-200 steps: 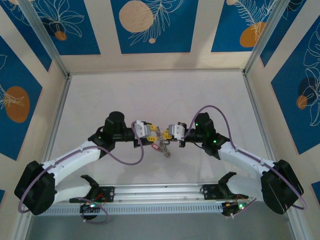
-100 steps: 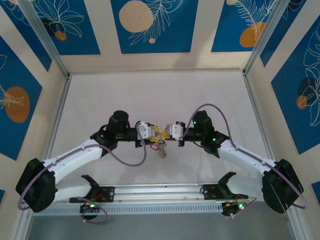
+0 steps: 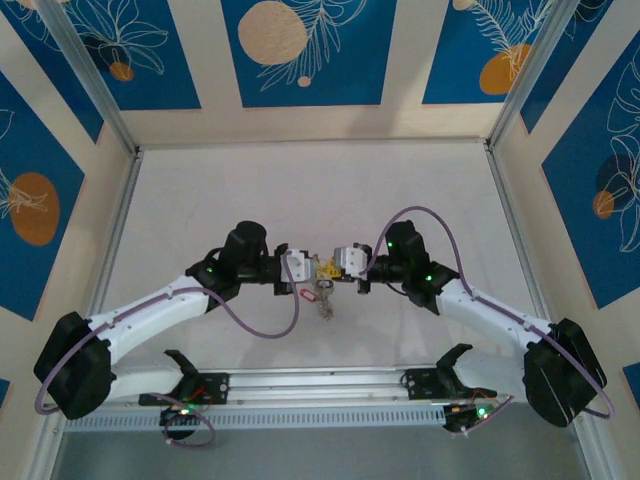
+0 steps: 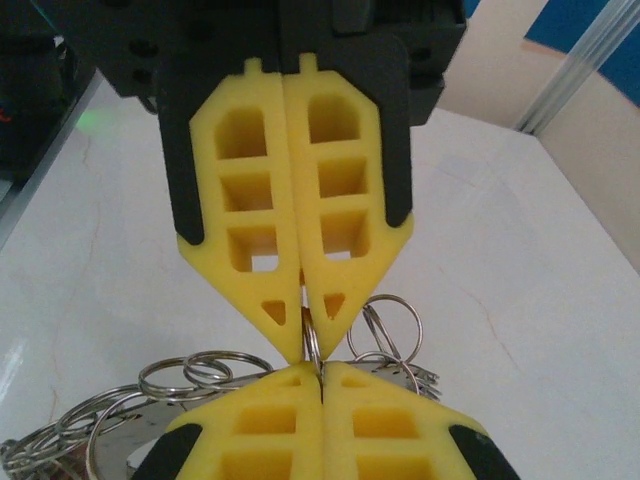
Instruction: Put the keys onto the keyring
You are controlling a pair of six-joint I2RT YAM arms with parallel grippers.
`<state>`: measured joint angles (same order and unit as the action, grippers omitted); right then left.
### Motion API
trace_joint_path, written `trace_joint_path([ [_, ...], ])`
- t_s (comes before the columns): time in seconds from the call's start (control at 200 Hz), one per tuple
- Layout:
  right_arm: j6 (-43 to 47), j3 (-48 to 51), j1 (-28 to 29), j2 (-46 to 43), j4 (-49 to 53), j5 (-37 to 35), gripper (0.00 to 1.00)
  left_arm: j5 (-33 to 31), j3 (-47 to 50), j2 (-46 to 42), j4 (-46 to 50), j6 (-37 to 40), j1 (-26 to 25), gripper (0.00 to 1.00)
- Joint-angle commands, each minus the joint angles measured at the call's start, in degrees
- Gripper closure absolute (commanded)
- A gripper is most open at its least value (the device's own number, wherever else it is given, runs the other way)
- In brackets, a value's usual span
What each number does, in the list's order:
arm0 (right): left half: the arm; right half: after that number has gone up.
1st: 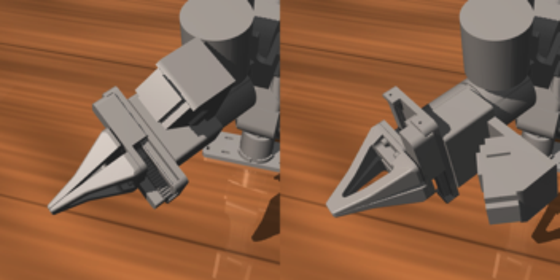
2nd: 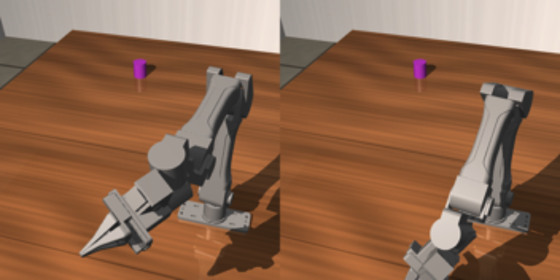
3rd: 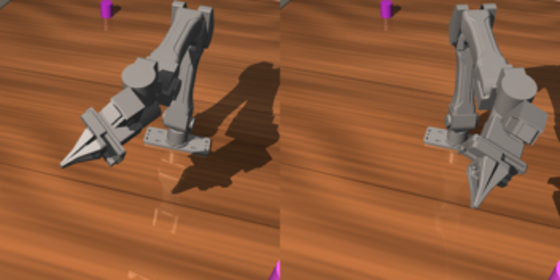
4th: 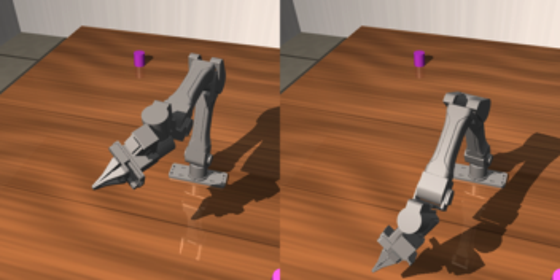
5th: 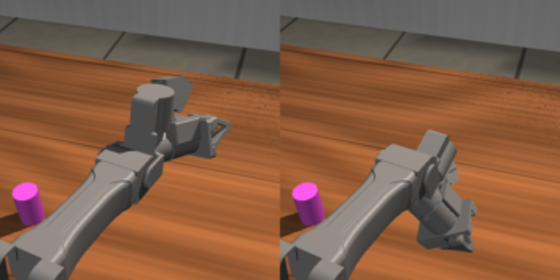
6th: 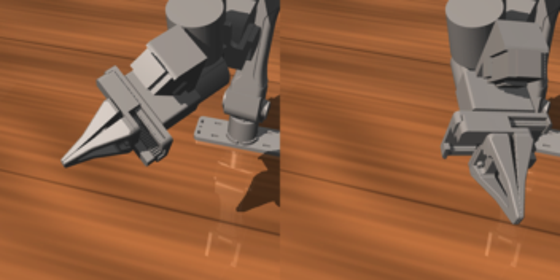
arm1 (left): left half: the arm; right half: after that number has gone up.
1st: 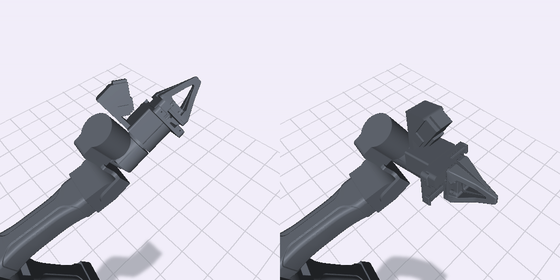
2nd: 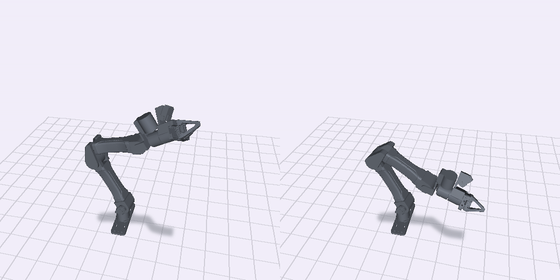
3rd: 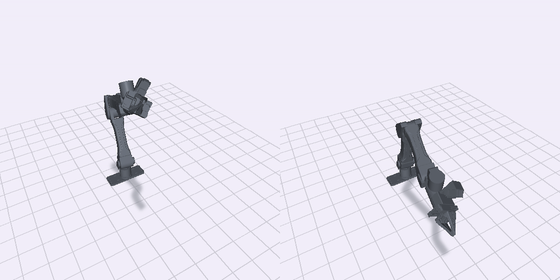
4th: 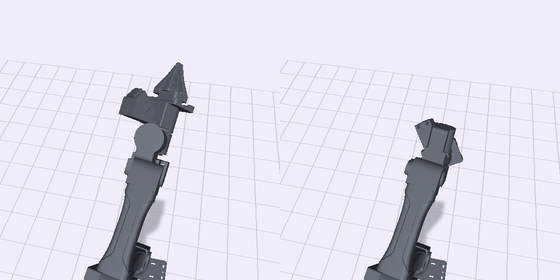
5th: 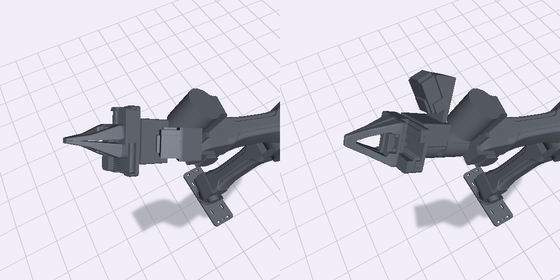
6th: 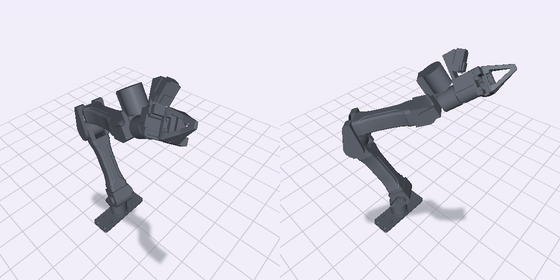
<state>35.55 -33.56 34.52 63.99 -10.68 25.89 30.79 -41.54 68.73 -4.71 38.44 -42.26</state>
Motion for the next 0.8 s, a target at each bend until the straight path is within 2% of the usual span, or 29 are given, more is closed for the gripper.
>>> trace_joint_path([
  [0.0,-6.7,2.2,-1.5,-1.2,-10.8,6.8,0.94,0.3,0.6,-1.4,-2.4,-1.5,-0.1,1.0],
  [0.155,-9.8,4.4,-2.3,-1.1,-14.6,8.9,0.85,7.7,3.6,-3.0,-11.9,-7.3,1.4,1.0],
  [0.225,-11.1,5.5,-2.7,-1.5,-16.9,9.2,0.83,9.8,4.3,-3.3,-14.6,-8.6,1.8,1.0],
  [0.58,-14.5,5.7,-3.1,-1.2,-18.5,13.4,0.82,13.4,5.2,-2.5,-21.2,-11.6,2.4,1.0],
  [0.65,-15.2,5.5,-3.1,-0.6,-18.5,14.2,0.83,14.0,5.2,-2.3,-22.0,-11.9,2.4,1.0],
  [0.795,-16.2,5.5,-3.1,0.3,-19.9,15.1,0.93,14.5,5.4,-1.4,-23.9,-13.0,2.4,1.0],
])
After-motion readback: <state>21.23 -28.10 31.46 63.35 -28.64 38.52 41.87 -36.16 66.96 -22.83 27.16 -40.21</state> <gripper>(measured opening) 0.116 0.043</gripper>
